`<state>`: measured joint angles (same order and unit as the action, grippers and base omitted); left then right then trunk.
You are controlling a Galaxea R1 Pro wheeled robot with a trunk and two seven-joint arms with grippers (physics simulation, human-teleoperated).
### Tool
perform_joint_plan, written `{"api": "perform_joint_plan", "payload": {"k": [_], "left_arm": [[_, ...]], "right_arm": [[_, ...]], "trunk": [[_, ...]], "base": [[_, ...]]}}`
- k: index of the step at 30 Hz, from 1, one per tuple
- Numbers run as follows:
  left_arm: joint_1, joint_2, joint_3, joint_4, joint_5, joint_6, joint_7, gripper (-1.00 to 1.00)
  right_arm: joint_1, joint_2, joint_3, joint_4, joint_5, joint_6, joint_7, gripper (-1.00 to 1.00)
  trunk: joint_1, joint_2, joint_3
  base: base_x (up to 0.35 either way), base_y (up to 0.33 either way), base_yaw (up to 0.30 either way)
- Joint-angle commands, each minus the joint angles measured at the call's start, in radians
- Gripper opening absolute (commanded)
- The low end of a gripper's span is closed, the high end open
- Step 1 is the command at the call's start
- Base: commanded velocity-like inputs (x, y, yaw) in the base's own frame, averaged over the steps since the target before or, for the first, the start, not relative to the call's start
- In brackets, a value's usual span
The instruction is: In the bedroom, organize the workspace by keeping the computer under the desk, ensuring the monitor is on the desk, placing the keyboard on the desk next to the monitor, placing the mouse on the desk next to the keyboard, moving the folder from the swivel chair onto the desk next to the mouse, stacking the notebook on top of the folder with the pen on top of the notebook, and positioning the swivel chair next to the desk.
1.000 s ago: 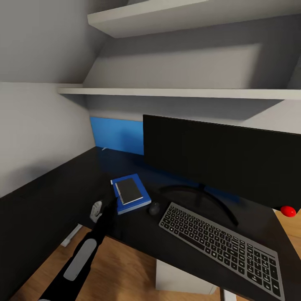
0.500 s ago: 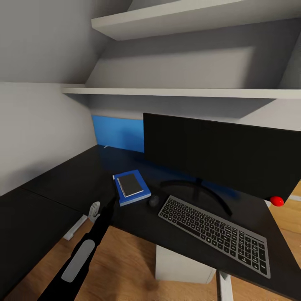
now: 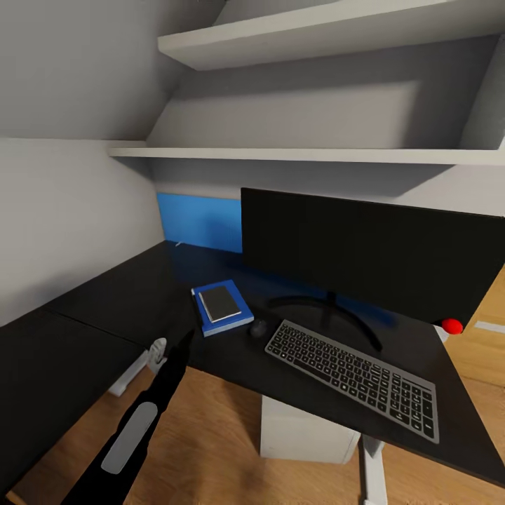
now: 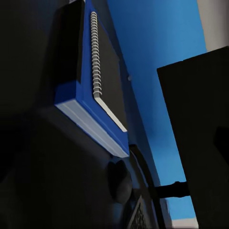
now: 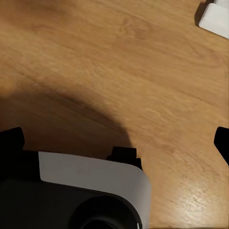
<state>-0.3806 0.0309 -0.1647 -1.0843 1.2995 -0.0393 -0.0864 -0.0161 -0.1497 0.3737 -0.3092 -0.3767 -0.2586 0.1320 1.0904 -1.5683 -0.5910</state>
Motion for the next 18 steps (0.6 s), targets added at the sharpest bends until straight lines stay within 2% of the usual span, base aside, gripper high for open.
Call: {"api": "perform_joint_plan", "payload": {"k": [1,5,10,14,18], "left_arm": [[0.005,0.002,-0.005,-0.022,0.009,-0.003,-0.003,1.00],[0.035,0.003,-0.006,-0.085,0.001,0.003,0.006,1.00],[0.074,0.005,-0.006,-0.187,-0.005,0.008,0.047,1.00],[0.093,0.006,-0.007,-0.271,-0.006,0.011,0.102,1.00],[0.101,0.019,-0.009,-0.363,-0.007,0.052,0.174,1.00]], "right_arm": [[-0.001,0.000,0.005,0.001,-0.010,-0.004,0.003,1.00],[-0.001,-0.001,0.005,-0.003,-0.008,-0.005,0.002,1.00],[-0.003,-0.001,0.007,-0.007,-0.006,0.002,0.002,1.00],[-0.005,0.000,0.010,-0.011,-0.004,0.008,0.002,1.00],[-0.036,0.006,0.012,-0.020,-0.004,0.041,0.002,1.00]], "trunk": [[0.000,0.000,-0.001],[0.000,0.000,-0.001],[0.000,0.000,-0.001],[0.000,0.000,-0.001],[0.000,0.000,-0.001]], "base": [[-0.052,0.000,0.000],[-0.031,0.000,0.000],[-0.012,0.000,0.000],[-0.003,0.000,0.060],[-0.001,0.000,0.201]]}}
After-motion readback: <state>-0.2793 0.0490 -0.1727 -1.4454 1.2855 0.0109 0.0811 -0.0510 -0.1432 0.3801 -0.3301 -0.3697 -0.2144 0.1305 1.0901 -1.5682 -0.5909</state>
